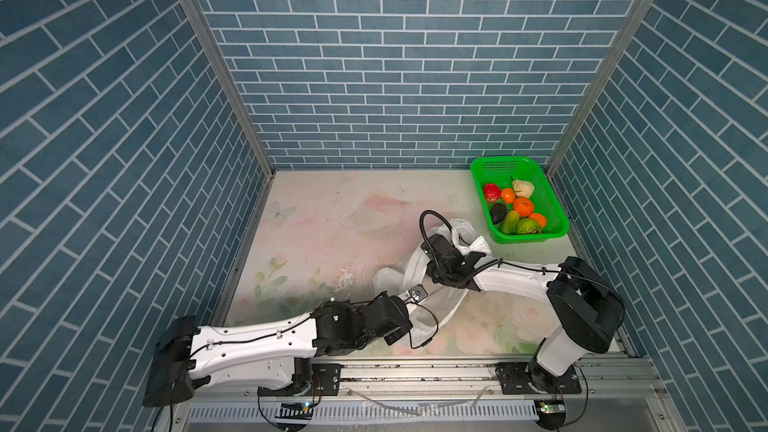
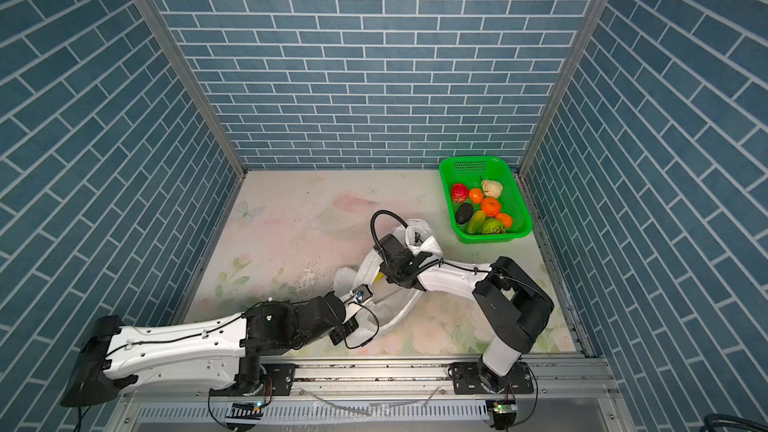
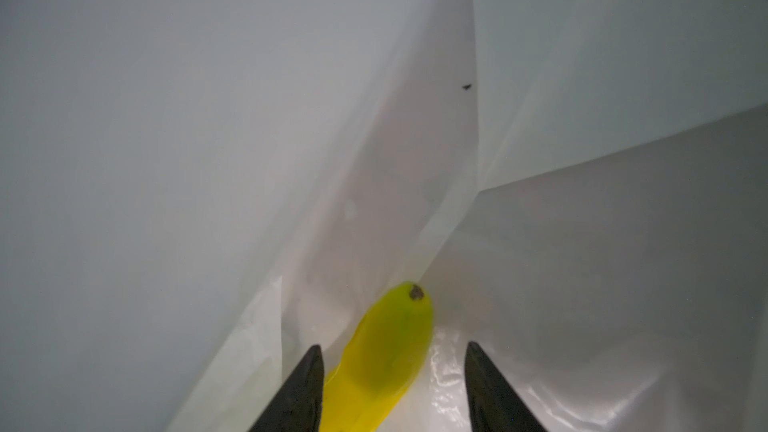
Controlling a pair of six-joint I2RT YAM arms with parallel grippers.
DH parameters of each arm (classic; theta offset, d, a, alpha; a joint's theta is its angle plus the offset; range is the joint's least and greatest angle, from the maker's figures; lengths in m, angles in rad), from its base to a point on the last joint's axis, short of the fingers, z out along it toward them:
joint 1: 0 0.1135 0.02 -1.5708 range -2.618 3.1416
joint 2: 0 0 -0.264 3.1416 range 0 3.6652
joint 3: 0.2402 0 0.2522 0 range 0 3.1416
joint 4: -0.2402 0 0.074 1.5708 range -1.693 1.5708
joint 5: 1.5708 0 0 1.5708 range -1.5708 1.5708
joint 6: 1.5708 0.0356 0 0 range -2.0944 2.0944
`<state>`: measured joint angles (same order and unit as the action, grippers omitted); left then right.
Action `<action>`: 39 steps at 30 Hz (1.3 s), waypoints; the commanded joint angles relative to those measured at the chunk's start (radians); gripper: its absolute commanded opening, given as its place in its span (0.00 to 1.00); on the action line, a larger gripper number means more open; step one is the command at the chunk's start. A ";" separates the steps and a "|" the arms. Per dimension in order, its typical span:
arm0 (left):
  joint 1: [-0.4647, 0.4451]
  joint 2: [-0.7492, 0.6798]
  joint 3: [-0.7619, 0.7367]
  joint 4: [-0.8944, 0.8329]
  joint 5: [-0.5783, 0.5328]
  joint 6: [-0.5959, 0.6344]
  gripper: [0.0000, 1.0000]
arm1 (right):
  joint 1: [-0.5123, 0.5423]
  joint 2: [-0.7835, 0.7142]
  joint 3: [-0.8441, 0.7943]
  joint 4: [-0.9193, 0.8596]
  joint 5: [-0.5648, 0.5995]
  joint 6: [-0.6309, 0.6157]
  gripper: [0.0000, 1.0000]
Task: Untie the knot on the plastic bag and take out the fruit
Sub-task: 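Lift the banana up out of the bag mouth with the right gripper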
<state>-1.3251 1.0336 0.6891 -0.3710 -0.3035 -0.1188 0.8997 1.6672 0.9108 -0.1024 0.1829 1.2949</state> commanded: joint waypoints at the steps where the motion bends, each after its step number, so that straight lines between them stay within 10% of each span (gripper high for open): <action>1: 0.005 0.009 -0.011 0.014 0.009 0.001 0.00 | 0.004 0.041 0.043 0.021 -0.038 0.025 0.56; 16: 0.005 0.004 -0.018 0.024 -0.030 0.025 0.00 | 0.007 0.020 0.052 -0.030 -0.037 0.043 0.22; 39: 0.098 0.058 0.071 0.134 0.037 0.115 0.00 | 0.157 -0.422 0.001 -0.398 0.380 -0.189 0.11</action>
<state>-1.2343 1.0790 0.7296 -0.2626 -0.3069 -0.0296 1.0515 1.3022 0.9115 -0.3672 0.4278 1.1427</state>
